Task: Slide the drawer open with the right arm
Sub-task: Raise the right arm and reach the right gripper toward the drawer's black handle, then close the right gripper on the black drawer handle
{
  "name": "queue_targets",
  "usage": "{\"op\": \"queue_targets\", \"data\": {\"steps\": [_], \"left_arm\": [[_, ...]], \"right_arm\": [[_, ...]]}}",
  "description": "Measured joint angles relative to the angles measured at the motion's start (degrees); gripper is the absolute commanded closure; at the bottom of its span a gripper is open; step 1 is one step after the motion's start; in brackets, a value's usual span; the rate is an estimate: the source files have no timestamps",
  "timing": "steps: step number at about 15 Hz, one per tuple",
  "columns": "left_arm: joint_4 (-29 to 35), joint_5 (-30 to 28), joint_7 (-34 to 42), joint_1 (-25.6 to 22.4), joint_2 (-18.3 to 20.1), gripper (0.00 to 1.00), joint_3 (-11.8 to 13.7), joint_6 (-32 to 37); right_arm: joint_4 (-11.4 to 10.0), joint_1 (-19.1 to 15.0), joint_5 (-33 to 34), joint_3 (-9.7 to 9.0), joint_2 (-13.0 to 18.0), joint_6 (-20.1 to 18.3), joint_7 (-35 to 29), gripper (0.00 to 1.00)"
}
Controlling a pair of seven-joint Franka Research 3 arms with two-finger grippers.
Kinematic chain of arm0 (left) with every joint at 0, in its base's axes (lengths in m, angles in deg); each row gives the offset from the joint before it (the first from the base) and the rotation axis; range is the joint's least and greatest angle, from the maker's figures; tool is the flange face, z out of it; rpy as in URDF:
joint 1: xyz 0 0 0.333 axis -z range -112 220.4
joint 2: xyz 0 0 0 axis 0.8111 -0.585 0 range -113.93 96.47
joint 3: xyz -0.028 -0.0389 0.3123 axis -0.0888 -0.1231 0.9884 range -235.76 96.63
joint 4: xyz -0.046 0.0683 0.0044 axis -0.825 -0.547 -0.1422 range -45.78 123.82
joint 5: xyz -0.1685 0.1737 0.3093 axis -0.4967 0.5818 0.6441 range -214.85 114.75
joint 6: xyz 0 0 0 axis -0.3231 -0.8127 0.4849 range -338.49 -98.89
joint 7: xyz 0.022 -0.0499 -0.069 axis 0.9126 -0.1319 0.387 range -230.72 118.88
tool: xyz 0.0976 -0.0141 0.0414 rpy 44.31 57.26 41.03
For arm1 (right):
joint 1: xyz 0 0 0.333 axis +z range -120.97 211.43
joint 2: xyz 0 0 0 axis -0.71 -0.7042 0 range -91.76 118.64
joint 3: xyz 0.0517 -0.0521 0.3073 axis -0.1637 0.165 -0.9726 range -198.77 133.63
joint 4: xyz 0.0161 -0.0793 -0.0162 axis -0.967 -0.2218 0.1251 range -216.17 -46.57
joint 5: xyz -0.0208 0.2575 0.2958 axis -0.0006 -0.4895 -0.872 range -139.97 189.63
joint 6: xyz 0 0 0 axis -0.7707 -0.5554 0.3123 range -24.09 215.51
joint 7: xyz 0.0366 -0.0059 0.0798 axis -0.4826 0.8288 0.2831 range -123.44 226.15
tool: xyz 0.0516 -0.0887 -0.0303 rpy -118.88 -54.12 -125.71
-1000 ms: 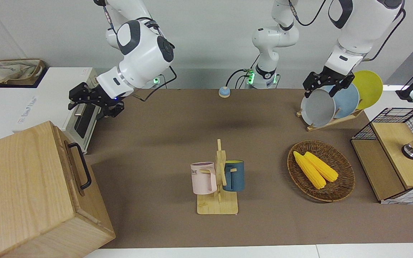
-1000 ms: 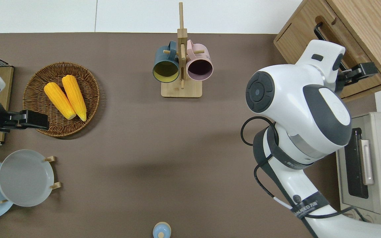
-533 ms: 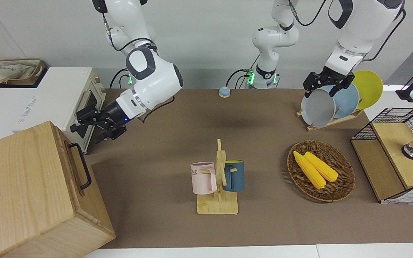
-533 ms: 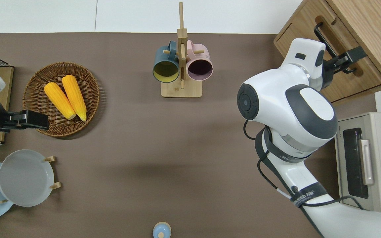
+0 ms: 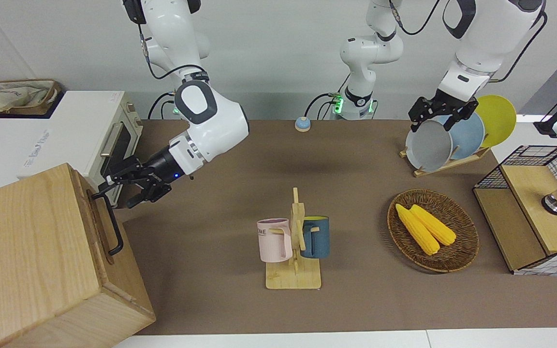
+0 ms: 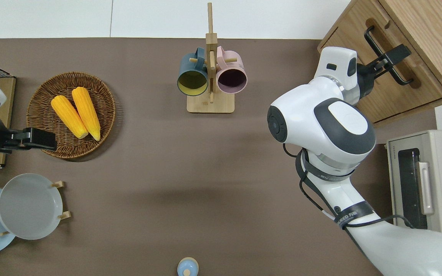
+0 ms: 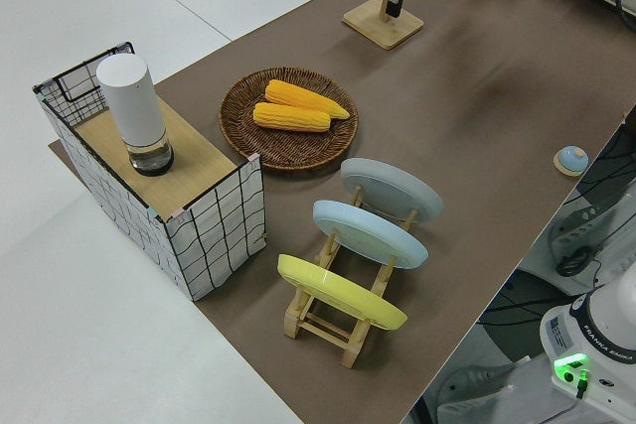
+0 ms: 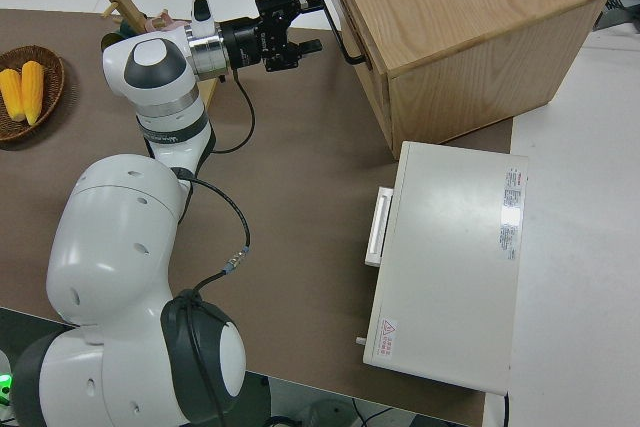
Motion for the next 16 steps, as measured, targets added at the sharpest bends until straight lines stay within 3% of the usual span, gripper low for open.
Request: {"op": "queue_targets", "data": {"steps": [4,12,16], "left_arm": [[0.00,0.00,0.00,0.00,0.00,0.00,0.00,0.00],[0.00,0.00,0.00,0.00,0.00,0.00,0.00,0.00],[0.00,0.00,0.00,0.00,0.00,0.00,0.00,0.00]], "right_arm": [[-0.02,-0.18,4.06,0.27,-2.09,0.00,-2.42,0.017],[-0.01,-0.68,6.24,0.59,-3.06,-0.01,-3.59,0.080],[-0.01,-0.70,10.87,0.79,-3.84,-1.21,-3.75,0.078]]}}
